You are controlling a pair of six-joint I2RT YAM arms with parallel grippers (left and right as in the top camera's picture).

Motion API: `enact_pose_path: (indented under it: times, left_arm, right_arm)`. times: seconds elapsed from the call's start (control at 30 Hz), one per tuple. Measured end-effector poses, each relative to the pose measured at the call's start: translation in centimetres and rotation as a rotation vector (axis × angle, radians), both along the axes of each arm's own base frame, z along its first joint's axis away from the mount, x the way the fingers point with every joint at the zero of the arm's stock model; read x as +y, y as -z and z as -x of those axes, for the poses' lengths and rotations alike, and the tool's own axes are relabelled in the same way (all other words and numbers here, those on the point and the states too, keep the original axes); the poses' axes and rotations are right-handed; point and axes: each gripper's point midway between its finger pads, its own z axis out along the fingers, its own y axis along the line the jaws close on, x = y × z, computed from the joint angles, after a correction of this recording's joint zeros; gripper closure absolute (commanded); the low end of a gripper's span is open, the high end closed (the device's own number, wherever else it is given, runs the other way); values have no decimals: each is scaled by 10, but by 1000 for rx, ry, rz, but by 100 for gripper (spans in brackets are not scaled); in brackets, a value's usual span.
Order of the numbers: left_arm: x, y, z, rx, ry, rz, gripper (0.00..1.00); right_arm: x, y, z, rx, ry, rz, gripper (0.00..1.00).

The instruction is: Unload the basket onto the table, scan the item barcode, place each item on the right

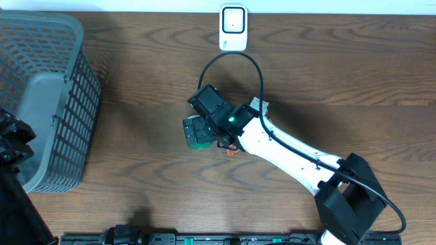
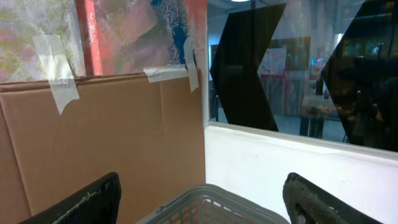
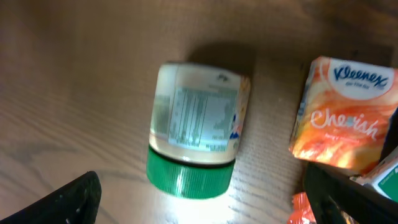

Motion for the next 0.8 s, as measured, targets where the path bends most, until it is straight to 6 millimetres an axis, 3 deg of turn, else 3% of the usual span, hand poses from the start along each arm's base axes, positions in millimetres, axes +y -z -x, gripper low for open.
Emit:
enact_pose_path:
  times: [0.23, 0.43, 0.6, 0.8]
  left_arm:
    - [0, 2, -1, 5, 0, 0, 17]
    - [0, 4, -3, 10, 0, 1, 17]
    - [0, 4, -3, 10, 0, 1, 17]
    - [0, 4, -3, 10, 0, 1, 17]
  right_arm:
    - [3, 9, -1, 9, 38, 6, 1]
    - [6, 43, 7, 67, 56, 57, 1]
    - [7, 66, 14, 110, 63, 90, 14]
    - [11, 66, 15, 111, 71, 77, 30]
